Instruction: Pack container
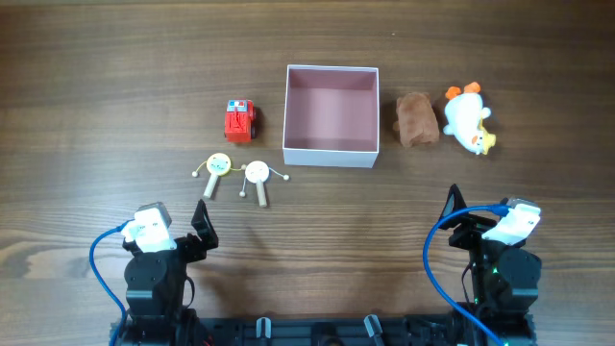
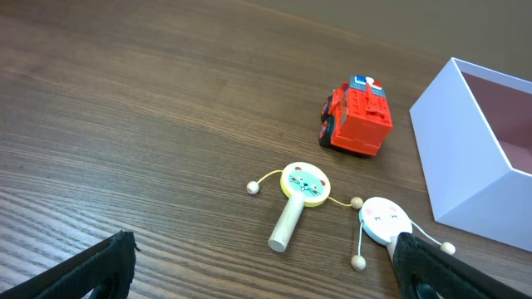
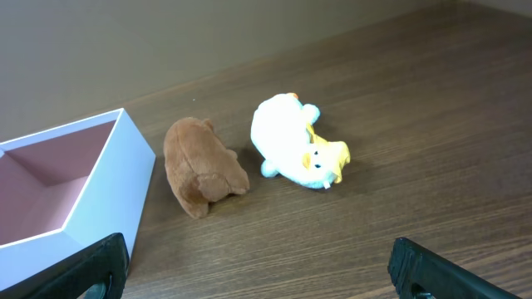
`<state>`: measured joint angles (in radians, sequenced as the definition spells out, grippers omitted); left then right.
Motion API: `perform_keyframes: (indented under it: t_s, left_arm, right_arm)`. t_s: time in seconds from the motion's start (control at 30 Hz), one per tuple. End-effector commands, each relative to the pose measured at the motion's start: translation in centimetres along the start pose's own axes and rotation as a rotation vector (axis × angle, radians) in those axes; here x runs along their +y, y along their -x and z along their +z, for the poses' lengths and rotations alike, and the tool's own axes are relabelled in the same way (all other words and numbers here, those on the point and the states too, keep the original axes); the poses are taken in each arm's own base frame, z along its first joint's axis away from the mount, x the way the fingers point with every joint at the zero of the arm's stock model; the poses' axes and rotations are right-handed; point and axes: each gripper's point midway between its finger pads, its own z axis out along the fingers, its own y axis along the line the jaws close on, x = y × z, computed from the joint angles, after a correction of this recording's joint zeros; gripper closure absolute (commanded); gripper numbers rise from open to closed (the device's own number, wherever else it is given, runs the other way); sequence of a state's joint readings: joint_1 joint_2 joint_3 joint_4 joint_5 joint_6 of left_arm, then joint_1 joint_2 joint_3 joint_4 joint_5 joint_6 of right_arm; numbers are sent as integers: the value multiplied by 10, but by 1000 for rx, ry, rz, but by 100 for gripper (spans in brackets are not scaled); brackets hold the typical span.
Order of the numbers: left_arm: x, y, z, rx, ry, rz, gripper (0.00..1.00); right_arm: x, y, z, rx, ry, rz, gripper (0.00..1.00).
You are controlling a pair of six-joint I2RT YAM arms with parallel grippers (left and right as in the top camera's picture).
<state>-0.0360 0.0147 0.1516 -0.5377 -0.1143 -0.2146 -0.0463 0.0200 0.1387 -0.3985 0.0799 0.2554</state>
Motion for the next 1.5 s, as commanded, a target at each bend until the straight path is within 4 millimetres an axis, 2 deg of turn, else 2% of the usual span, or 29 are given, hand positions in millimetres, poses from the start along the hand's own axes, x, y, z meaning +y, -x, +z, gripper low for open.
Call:
perform_keyframes:
  t_s: [0.0,0.13,0.23,0.3,0.4,0.47,0.6,0.8,0.97,1.1,1.2,1.33,1.47]
  left_arm:
    - [0,0,1,-3,-6,-7,0]
    - [-1,1,1,-10,-8,-8,0]
    - [-1,2,1,-14,-9,-11,0]
    - [-2,3,0,-17,-15,-19,0]
    - [-4,9,-1,-30,-22,-77,0]
    - [-6,13,-4,-30,-30,-120,0]
    - [-16,23,-6,24,-52,-163,0]
    - [-25,55,-3,154,-7,-143,0]
    - [-35,92,13,298,44,-62,0]
    - [-36,120,39,399,106,-73,0]
    - [-30,132,64,448,146,-89,0]
    - [-14,131,94,505,202,-115,0]
    - [-2,112,109,570,240,-127,0]
  right_arm:
    - [-2,3,-1,-19,-10,-16,0]
    - [-1,3,-1,-20,-9,-8,0]
    - [1,3,0,-19,5,78,0]
    - [14,2,-1,-6,80,83,0]
    - [41,5,-7,9,232,3,0]
    - [50,11,-12,19,274,-23,0]
    - [56,34,-16,65,262,-26,1]
    - [64,68,-7,242,214,-38,0]
    - [73,94,15,457,166,-50,0]
    - [82,117,41,611,143,-88,0]
    - [86,126,63,677,132,-87,0]
    - [110,122,91,716,251,-41,0]
    - [115,103,122,753,286,-28,1]
